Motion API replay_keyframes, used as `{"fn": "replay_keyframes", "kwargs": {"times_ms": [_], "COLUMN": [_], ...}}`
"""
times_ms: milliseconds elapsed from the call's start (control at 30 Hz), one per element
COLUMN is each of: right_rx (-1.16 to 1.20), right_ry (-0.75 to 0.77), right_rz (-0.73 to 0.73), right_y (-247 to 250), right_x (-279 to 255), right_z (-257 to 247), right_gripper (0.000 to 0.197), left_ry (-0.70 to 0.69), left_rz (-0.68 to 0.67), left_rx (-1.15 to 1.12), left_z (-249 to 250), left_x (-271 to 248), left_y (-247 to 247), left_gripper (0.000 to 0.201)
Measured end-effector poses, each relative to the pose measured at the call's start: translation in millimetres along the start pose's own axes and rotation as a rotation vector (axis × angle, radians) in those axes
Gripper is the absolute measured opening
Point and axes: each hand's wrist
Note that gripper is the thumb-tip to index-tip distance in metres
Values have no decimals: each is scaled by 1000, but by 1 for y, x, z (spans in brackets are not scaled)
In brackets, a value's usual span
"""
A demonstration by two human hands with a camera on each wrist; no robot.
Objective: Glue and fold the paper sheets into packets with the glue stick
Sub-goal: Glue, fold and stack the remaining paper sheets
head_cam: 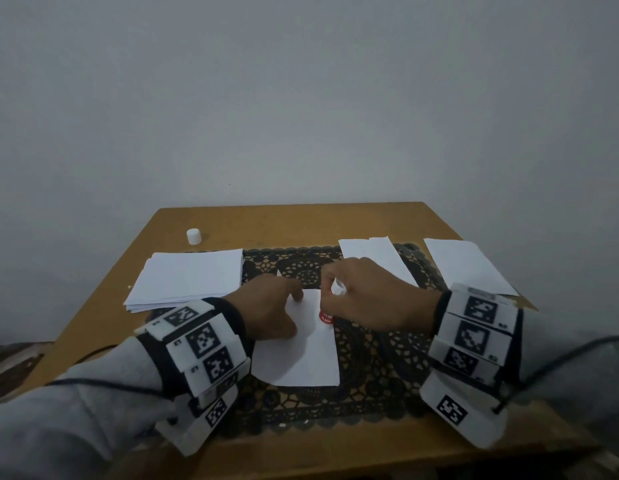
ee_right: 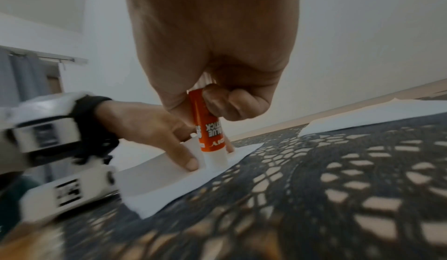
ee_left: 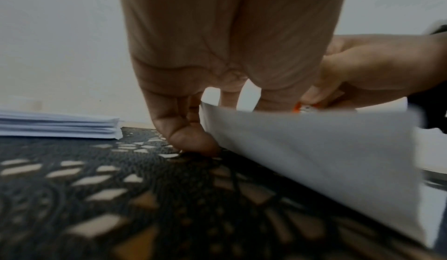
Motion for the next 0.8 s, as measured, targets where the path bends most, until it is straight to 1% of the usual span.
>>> {"fn": "replay_keyframes", "kwargs": {"times_ms": [133,200,267,333,367,400,467,533,600,700,733,800], "right_rx": [19,44,55,65,76,92,118,141,156,116,108,99], "right_ry": [12,24,32,49,58,60,51,42,24,-27,-50,-90], "right_rz": [-97,-146,-167,-165,-164,-164,-162,-176,-180,-105,-64,38], "right_y": [-7,-10,-12,-13,-12,-13,-11,-8,-2,12,18,26], "right_x": [-20,-28,-34,-36,-37,-36,-35,-36,-37,-37,-36,-33], "right_z": [-12,-15,-17,-17,-17,-16,-13,-8,1,18,24,31], "right_gripper": [12,12,13,14,14,15,17,17,16,17,18,18], "left_ry": [8,-11,-95,-230,-296,-345,-388,-395,-395,-362,-359,-379], "left_rz": [12,37,114,247,307,343,343,248,81,-188,-243,-278], "left_rx": [36,47,2,-134,-202,-238,-235,-208,-187,-220,-239,-270], "left_z": [-2,-1,1,4,6,7,9,9,3,-9,-12,-12], "left_x": [5,6,7,8,8,8,7,1,-7,-21,-24,-26], "left_y": [2,5,9,17,22,27,38,49,57,60,57,47], "left_gripper": [53,51,44,31,29,29,30,32,33,38,40,42]}}
Point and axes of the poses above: each hand's wrist, its own x-axis towards the middle knuckle, its own y-axis out of the back of the hand, z = x × y, and after that the axes turned 13 degrees about -z, right-handed
